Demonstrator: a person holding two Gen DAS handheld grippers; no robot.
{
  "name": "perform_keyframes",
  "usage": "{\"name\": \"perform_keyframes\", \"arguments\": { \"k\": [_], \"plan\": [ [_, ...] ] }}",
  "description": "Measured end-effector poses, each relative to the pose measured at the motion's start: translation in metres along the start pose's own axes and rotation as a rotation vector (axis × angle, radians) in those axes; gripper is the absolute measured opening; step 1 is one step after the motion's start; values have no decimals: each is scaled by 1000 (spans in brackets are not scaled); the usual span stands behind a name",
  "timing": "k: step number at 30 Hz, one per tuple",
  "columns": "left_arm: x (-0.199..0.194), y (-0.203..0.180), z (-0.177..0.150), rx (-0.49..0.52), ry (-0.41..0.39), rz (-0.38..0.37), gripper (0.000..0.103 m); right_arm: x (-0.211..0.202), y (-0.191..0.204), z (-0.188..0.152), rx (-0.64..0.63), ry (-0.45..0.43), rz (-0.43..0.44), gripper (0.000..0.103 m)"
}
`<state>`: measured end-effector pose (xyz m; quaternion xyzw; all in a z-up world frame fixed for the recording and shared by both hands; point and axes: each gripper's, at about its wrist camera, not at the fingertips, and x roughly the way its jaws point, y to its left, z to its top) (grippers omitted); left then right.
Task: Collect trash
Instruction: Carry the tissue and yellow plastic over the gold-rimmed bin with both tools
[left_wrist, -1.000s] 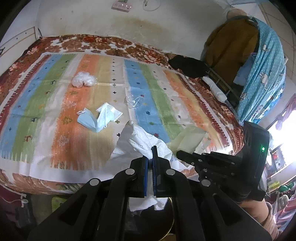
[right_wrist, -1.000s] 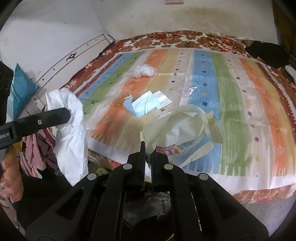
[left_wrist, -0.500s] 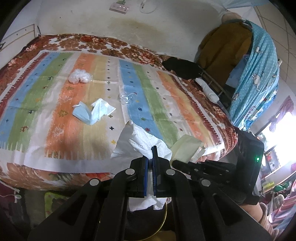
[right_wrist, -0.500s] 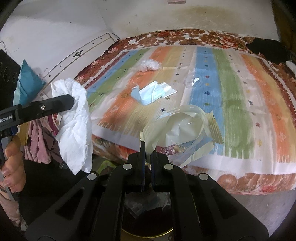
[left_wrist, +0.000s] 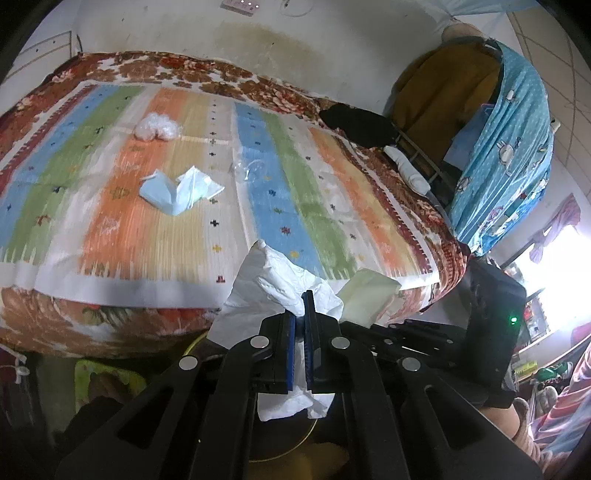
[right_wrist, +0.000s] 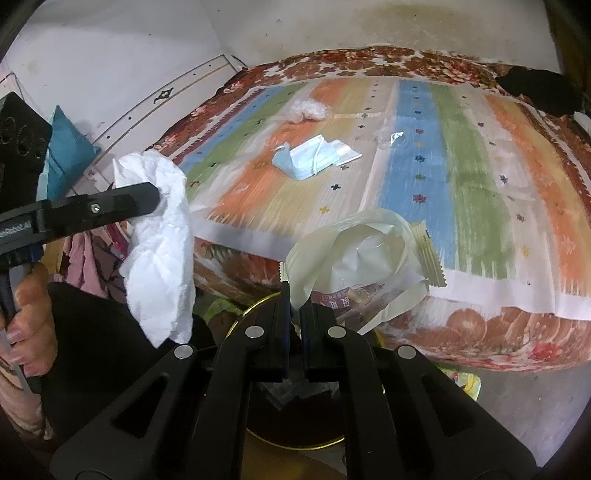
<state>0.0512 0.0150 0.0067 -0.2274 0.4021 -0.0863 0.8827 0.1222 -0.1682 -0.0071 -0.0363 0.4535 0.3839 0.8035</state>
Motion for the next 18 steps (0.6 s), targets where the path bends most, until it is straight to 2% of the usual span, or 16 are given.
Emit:
{"name": "perform_keyframes", "arguments": {
  "k": [13,18],
  "plan": [
    [9,5,-31,-43,42,19,3,5,9,-28,-10,53,-9,4],
    [25,1,-41,-9,93,83,3,15,9,-37,0,95,-24,4]
  ]
}}
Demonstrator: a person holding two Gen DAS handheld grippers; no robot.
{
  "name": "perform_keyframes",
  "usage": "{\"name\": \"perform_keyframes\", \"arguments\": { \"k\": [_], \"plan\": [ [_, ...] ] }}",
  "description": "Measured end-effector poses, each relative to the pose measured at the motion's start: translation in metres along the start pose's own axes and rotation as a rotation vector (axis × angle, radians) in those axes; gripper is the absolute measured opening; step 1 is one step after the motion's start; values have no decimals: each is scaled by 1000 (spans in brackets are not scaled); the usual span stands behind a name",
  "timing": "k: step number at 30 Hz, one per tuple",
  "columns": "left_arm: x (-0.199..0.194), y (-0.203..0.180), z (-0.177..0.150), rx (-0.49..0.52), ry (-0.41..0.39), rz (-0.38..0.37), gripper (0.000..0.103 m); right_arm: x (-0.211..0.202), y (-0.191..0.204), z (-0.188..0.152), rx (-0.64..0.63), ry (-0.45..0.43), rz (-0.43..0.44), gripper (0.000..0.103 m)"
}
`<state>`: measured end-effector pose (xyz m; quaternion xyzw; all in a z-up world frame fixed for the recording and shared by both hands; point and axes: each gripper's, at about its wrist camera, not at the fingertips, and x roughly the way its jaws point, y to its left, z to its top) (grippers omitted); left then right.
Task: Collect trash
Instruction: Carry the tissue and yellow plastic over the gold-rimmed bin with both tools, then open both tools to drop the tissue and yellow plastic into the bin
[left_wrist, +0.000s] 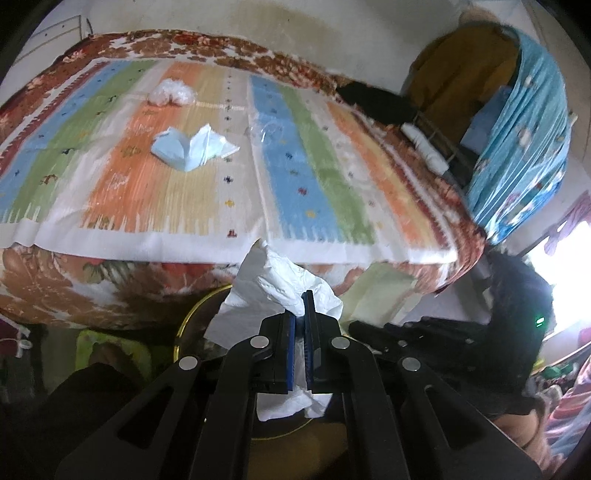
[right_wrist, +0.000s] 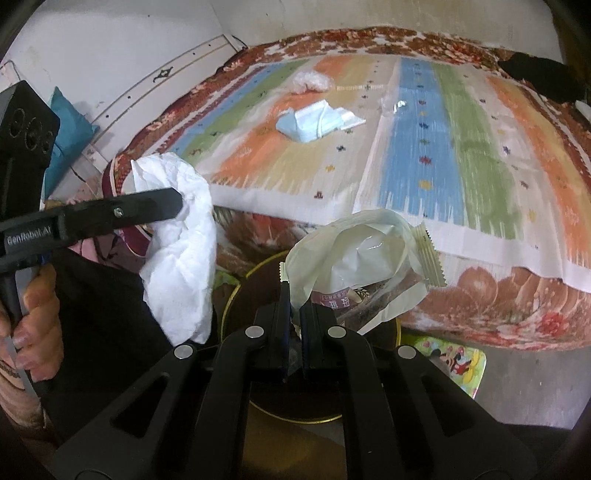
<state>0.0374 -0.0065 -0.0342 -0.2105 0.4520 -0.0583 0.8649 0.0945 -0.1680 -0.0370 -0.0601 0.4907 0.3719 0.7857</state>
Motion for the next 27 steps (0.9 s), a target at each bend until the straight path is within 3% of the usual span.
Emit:
{"name": "perform_keyframes", "arguments": {
  "k": [11,22,27],
  "plan": [
    [48,9,-7,19,117,192,3,42,-5,-11,28,149,-12,4],
    [71,25,-11,-54,189,222,3,83,-13,-19,78,278,-2,4],
    [79,17,-13,14,208,265,3,97,-15,-22,79,320,-15,4]
  ]
}}
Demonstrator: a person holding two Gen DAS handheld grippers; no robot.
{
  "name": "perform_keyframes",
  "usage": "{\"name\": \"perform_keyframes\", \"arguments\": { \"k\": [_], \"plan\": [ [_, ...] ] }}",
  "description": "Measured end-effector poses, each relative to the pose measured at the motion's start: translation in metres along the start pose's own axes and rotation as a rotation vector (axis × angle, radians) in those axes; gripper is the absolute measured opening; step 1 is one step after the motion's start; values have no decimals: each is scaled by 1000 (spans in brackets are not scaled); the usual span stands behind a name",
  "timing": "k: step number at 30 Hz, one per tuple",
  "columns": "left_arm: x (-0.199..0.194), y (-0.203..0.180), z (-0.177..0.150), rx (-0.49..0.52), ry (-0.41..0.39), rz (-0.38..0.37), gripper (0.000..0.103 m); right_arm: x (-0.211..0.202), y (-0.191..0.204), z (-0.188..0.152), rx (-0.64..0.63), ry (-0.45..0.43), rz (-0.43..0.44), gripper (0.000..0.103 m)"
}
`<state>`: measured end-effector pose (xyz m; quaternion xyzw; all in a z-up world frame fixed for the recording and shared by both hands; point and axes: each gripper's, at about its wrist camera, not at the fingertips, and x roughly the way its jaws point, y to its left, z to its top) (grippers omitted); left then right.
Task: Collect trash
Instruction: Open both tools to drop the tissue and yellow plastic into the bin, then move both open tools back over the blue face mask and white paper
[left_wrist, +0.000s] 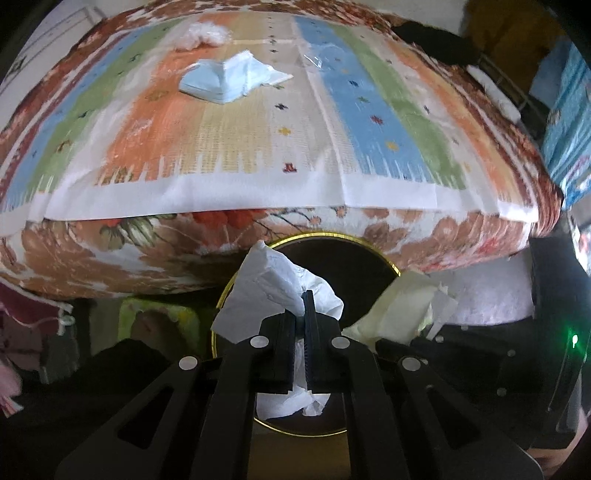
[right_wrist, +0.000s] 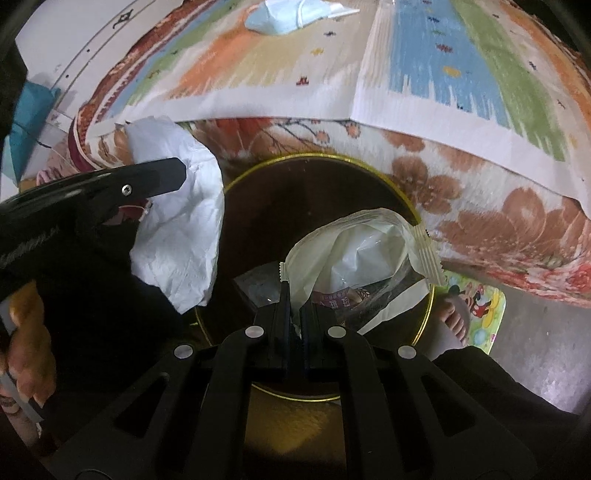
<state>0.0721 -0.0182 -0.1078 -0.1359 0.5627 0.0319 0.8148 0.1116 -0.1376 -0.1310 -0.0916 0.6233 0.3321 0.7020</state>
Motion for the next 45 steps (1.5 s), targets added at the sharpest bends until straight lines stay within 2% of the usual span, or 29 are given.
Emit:
{"name": "perform_keyframes", "arguments": {
  "k": [4,5,6,7,8,13,17,19,26,28,31,35,37,40,45],
  "plan": [
    [7,-1,-1,10,27,10,4,5,-3,1,14,14,-9,5],
    [7,-1,-1,6,28,8,6,5,-4,1,19,16,-9,8],
    [6,0,-1,2,28,8,10,6,-5,1,26,16,-7,10],
    [6,1,0,-8,29,-5,22,5,-6,1,31,15,-7,22],
    [5,2,1,-21,26,-16,31,4,-6,2,33,10,-12,29],
    [-3,13,4,-91,5,-64,32,-2,-10,3,55,-19,-26,31],
    [-10,16,5,-113,-20,-68,32,-10,-9,2,56,-54,-40,34],
    [-17,19,5,-128,-38,-90,32,-18,-8,1,54,-91,-50,39],
    [-33,33,9,-198,-80,-148,32,-47,4,-6,-6,-236,-93,40],
    [-40,34,9,-199,-101,-147,33,-51,4,-6,-10,-255,-89,43],
    [-54,35,9,-191,-148,-144,40,-56,5,-5,-6,-279,-96,44],
    [-66,37,9,-183,-175,-165,41,-64,8,-8,-16,-316,-93,45],
    [-71,34,8,-165,-194,-157,42,-69,10,-10,-18,-342,-80,51],
    [-77,28,6,-128,-214,-152,48,-75,15,-13,-26,-366,-65,55],
    [-75,31,8,-144,-177,-200,52,-80,19,-11,-28,-391,-63,55]
  ]
}}
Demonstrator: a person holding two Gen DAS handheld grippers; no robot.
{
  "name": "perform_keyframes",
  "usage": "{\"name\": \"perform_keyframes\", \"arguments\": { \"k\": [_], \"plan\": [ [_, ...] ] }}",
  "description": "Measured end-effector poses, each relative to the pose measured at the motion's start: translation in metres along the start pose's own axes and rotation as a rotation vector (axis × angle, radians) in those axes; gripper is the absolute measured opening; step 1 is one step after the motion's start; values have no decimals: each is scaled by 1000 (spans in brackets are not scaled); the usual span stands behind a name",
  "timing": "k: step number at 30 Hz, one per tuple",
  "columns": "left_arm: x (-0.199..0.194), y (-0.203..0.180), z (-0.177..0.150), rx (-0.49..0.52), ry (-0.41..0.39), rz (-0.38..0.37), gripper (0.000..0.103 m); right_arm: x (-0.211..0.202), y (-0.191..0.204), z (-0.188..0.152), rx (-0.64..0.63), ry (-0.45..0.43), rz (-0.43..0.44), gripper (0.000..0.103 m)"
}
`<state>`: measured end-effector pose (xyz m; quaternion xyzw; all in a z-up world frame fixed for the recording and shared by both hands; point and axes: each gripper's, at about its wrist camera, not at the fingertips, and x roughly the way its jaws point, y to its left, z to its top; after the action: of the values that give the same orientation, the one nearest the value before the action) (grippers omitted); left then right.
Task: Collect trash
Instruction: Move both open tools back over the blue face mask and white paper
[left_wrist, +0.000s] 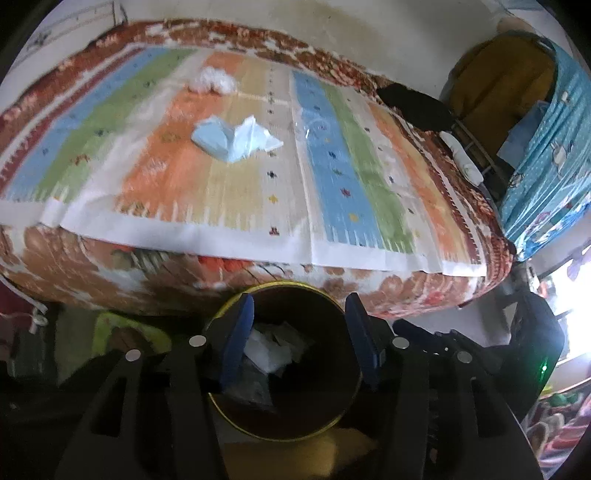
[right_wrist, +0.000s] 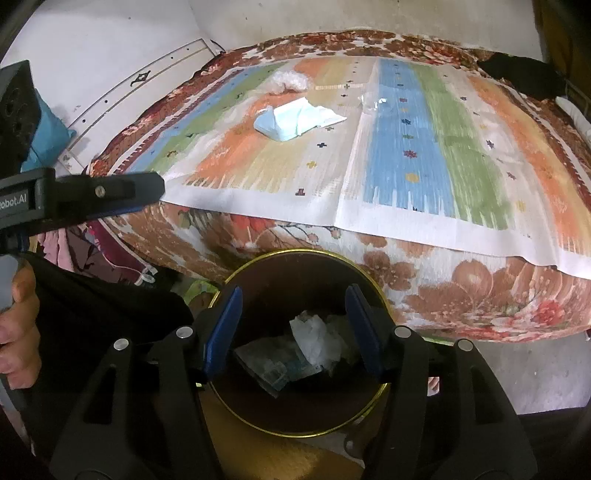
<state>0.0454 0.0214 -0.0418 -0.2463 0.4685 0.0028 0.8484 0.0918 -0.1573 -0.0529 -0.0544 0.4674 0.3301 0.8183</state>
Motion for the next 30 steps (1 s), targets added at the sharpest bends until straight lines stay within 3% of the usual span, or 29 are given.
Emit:
{"name": "perform_keyframes", "arguments": {
  "k": [6,8,11,19,23,30],
  "plan": [
    [-9,1,7,-17,-23,-12,53,-4,-3,14,8,-46,-15,63],
    [-13,1,10,-12,-39,4,61,-6,-1,20,-12,-68,-36,66],
    [-18,-2,16,10,-59,24,66,-12,7,28,-59,-121,-59,73],
    [-35,-10,35,77,-148,100,77,-18,19,42,-133,-186,-63,80],
    [-36,-8,45,53,-171,125,94,-14,15,59,-107,-202,-31,86],
    [-32,-2,66,35,-195,198,97,-2,-1,100,-47,-234,-28,94]
  ]
}}
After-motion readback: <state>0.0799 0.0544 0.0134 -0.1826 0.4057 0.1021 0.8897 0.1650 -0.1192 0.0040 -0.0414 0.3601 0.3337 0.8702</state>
